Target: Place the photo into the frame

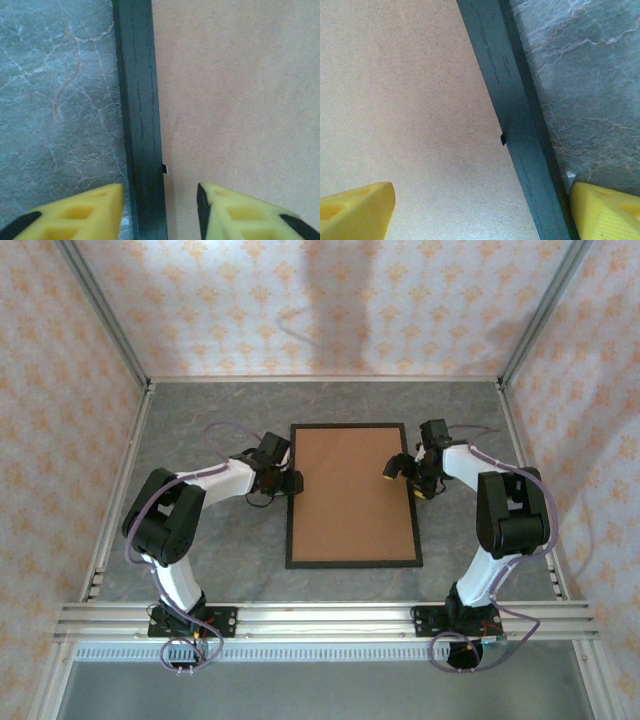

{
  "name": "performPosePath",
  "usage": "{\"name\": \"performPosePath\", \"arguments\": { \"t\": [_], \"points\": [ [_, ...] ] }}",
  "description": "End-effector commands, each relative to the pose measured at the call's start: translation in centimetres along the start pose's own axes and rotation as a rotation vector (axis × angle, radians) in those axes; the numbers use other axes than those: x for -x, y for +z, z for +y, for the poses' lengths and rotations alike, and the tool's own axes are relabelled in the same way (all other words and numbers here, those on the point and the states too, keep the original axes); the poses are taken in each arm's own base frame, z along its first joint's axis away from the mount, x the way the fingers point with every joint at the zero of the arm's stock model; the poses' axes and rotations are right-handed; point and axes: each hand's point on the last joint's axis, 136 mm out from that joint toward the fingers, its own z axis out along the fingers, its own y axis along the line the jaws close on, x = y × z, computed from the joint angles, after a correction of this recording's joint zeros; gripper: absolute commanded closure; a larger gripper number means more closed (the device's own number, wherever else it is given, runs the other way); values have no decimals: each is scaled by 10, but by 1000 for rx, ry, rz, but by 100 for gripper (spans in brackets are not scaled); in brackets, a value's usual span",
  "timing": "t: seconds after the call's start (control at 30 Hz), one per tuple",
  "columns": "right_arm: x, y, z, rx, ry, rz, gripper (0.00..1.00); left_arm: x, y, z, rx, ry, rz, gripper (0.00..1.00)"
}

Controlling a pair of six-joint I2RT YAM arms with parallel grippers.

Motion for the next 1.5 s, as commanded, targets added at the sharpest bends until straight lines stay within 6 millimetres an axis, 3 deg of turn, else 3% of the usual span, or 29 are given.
{"name": "performPosePath", "arguments": {
  "t": [0.0,0.23,0.4,0.53,0.63,0.77,0.93,1.03,1.47],
  "points": [
    [-15,3,1,3,8,38,10,-8,5,11,54,26,28,63],
    [-27,2,8,4,-13,53,11,-28,1,23,72,30,52,74],
    [-54,-1,19,8,-50,95,11,-50,-16,42,123,38,60,77],
    [-68,-14,19,-4,-76,87,11,-70,-32,61,168,39,57,79],
    [-54,-29,12,-85,-126,14,11,-80,-38,71,186,35,50,79],
    [-21,-39,14,-177,-197,-58,11,-76,-40,81,211,41,39,80],
    [23,-35,25,-258,-254,-97,20,-64,-40,78,212,61,22,80],
    [39,-24,31,-281,-292,-64,26,-60,-37,76,214,74,32,80],
    [64,14,43,-292,-337,47,53,-50,-33,68,198,82,43,80]
  ]
}}
